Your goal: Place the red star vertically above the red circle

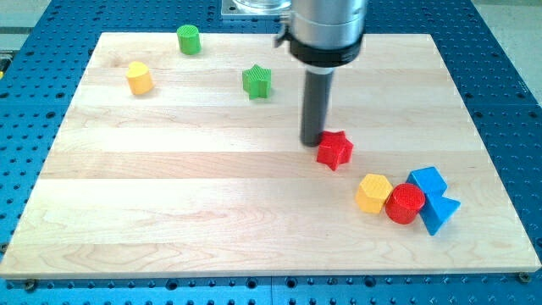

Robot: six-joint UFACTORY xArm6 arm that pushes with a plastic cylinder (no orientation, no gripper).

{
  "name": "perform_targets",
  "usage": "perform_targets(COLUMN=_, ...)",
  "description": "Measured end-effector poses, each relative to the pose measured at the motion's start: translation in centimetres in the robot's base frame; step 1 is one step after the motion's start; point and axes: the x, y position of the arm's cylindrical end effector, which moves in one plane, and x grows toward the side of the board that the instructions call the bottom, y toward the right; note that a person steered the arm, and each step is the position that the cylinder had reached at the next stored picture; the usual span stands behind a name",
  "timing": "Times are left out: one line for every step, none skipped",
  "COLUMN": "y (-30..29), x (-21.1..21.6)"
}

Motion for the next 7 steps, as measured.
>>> perform_targets(y=2.6, x=0.2)
perform_targets(y=2.4, x=0.6)
perform_targets(y=-2.6, x=1.0)
perform_targets(y=2.7, x=2.5)
perform_targets(y=3.8, x=2.8)
perform_targets(y=4.2, x=2.6)
perform_targets(y=7.7, x=5.2)
